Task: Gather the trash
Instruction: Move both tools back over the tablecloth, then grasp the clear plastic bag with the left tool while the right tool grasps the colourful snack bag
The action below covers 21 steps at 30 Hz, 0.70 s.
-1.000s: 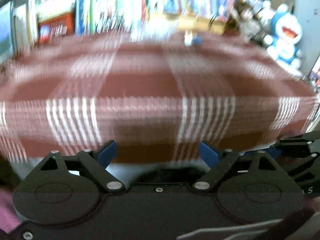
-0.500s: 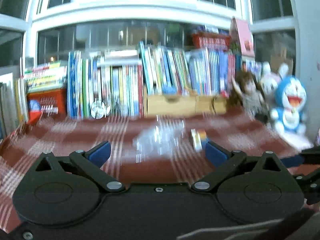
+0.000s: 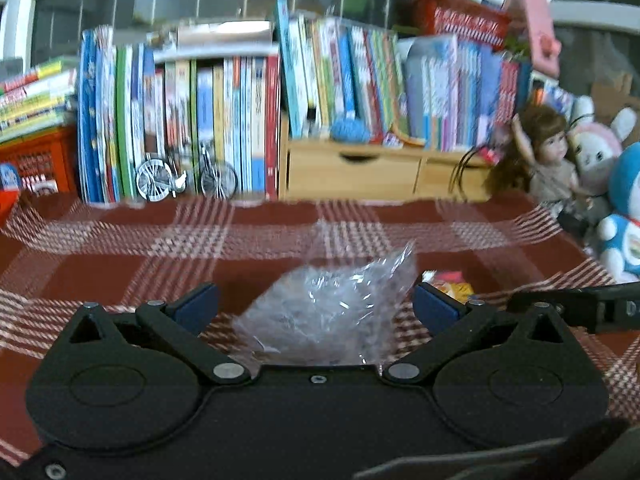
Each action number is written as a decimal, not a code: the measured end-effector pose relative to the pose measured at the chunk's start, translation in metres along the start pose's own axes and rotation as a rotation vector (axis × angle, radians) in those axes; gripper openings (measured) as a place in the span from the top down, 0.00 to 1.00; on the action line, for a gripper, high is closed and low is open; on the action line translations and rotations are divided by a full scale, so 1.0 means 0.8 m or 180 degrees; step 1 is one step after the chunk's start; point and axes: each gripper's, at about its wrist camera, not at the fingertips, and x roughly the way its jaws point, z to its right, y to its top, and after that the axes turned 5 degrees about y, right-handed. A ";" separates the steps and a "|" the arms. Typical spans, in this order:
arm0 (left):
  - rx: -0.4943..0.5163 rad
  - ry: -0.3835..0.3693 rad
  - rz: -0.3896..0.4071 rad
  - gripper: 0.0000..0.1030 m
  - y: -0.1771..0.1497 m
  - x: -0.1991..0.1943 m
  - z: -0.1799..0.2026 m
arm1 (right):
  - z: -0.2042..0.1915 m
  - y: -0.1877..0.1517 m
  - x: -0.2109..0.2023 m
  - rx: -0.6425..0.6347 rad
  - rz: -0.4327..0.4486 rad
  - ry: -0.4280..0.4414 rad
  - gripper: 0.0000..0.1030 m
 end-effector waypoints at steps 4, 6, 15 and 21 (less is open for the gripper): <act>0.0096 -0.0058 -0.0128 0.00 -0.011 0.032 0.012 | 0.006 -0.001 0.036 -0.0022 -0.0114 -0.0091 0.15; 0.0146 0.0008 -0.0185 0.00 -0.015 0.043 0.017 | 0.005 0.001 0.053 -0.0074 -0.0165 -0.0147 0.16; 0.0130 0.0133 -0.0160 0.05 -0.021 0.066 0.012 | 0.009 0.011 0.092 -0.0099 -0.0307 -0.0216 0.20; 0.0282 0.0130 -0.0055 0.25 -0.026 0.046 0.015 | -0.005 -0.002 0.093 -0.0238 -0.0319 -0.0200 0.56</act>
